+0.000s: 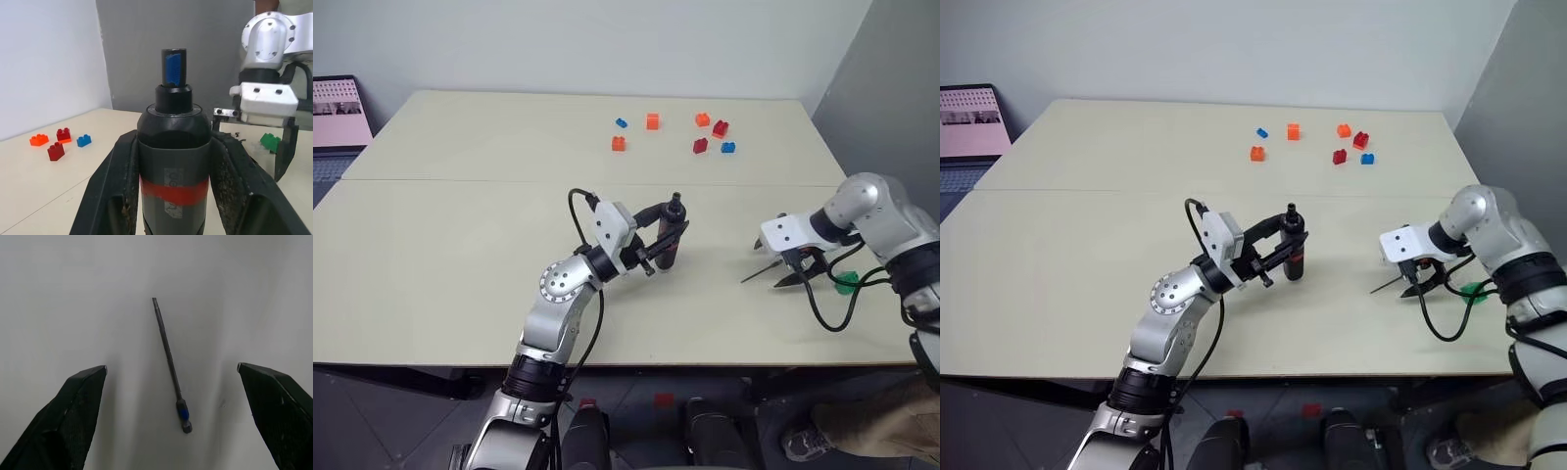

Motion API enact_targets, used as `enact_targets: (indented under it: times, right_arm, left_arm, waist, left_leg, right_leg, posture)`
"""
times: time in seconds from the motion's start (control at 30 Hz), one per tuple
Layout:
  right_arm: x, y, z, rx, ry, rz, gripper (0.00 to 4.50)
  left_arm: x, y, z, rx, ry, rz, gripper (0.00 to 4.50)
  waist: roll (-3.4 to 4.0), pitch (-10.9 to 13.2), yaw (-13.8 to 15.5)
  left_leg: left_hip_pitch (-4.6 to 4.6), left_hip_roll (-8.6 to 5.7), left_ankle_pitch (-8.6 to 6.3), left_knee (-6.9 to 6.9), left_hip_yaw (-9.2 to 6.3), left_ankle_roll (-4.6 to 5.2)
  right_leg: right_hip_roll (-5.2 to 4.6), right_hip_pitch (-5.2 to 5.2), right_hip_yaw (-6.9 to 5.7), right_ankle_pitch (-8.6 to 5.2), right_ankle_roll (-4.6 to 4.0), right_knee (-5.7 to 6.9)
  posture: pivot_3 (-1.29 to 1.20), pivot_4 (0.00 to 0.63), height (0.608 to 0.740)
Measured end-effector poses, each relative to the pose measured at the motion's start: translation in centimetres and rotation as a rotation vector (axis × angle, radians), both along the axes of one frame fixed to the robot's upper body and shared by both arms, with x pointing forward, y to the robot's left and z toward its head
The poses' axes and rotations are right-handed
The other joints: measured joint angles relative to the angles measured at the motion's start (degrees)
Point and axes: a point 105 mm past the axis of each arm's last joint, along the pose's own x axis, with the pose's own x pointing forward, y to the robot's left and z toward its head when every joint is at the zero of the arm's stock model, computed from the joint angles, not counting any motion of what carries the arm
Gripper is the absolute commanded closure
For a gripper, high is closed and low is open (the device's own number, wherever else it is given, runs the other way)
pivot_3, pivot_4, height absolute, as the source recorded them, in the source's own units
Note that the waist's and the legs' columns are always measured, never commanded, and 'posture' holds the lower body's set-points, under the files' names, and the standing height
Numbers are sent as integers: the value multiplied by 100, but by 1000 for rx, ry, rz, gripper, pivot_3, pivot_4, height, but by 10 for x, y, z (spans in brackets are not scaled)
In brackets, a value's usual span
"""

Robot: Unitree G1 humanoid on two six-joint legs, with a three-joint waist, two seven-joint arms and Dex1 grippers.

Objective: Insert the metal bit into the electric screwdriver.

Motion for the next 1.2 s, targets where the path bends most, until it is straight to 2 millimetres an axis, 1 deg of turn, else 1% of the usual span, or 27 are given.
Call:
enact_targets:
  times: [0.03, 0.1, 0.13, 0.23, 0.43, 0.47, 0.6, 0.67, 0.7, 0.9, 1.0, 1.07, 1.2]
  right_arm:
    - [0, 0, -1, -5, 4, 2, 0]
    - [3, 0, -6, -36, 17, 12, 363]
    - [5, -3, -8, -69, 19, 17, 467]
    - [9, -5, -12, -100, 19, 14, 1376]
    - [14, -1, -13, -124, 22, 23, 2576]
    - [14, 0, -13, -129, 22, 25, 2923]
    - [15, 1, -14, -137, 15, 33, 3938]
    - [16, 2, -14, -141, 5, 48, 4377]
    - [16, 2, -13, -140, 0, 52, 4485]
    - [15, 3, -13, -112, -22, 74, 4500]
    - [13, 12, -11, -35, -38, 86, 4500]
    - [13, 22, -1, 62, -61, 86, 4500]
    - [7, 39, 30, 317, -120, 47, 4500]
  left_arm:
    - [0, 0, 0, 0, 1, 1, 2857]
    - [0, 1, -3, 2, 9, 6, 2857]
    - [0, 1, -4, 5, 9, 7, 2857]
    - [-1, 2, -4, 5, 5, 10, 2857]
    - [0, 3, -6, 2, 8, 28, 2857]
    - [0, 3, -6, 2, 9, 31, 2857]
    - [0, 3, -7, 2, 10, 32, 2857]
    - [0, 3, -7, 2, 8, 34, 2857]
    - [0, 3, -7, 2, 8, 35, 2857]
    - [0, 5, -10, 4, 17, 44, 2857]
    - [-1, 7, -11, 7, 18, 51, 2857]
    - [0, 8, -11, 1, 18, 61, 2857]
    - [4, 12, -8, -38, 30, 110, 2857]
  waist:
    - [1, 0, -1]
    - [4, 2, 0]
    - [6, 4, -11]
    - [9, 6, -10]
    - [9, 6, -23]
    - [10, 5, -28]
    - [9, 5, -35]
    - [9, 5, -35]
    - [9, 5, -35]
    - [10, 5, -39]
    - [14, 8, -38]
    - [18, 11, -32]
    - [21, 13, -12]
  left_leg:
    - [0, 0, 0, 0, 0, 0]
    - [0, 0, 0, 0, 0, 0]
    - [0, 0, 0, 1, 0, 0]
    - [1, -1, 0, 0, -1, 0]
    - [9, -1, 1, 3, -2, -1]
    - [12, -1, 1, 3, -2, -1]
    - [16, -1, 2, 5, -2, -2]
    - [17, -1, 2, 6, -2, -2]
    - [17, -1, 2, 6, -2, -2]
    - [17, 0, 2, 3, -2, -2]
    - [16, -1, 2, 1, -2, -2]
    - [14, -1, 2, 1, -3, -2]
    - [10, -1, 2, 1, -6, -2]
  right_leg:
    - [0, 0, 0, 0, 0, 0]
    - [0, 0, 0, 0, 0, 1]
    - [0, 0, 1, 1, 1, 1]
    - [0, 1, 0, 1, 1, 2]
    - [0, 6, 1, 3, 3, 6]
    - [0, 8, 1, 3, 3, 7]
    - [1, 13, 1, 5, 1, 9]
    - [1, 14, 1, 6, 1, 9]
    - [1, 14, 1, 6, 1, 9]
    - [1, 14, 1, 6, 1, 8]
    - [1, 12, 2, 6, 0, 8]
    - [1, 12, 2, 6, 2, 8]
    - [1, 12, 0, 7, 4, 4]
  posture:
    - [0, 150, 740]
    - [0, 150, 740]
    - [0, 150, 740]
    - [0, 150, 740]
    - [0, 150, 740]
    - [0, 150, 740]
    - [0, 150, 740]
    - [0, 150, 740]
    - [0, 150, 740]
    - [0, 150, 740]
    - [0, 150, 740]
    - [0, 150, 740]
    - [0, 150, 740]
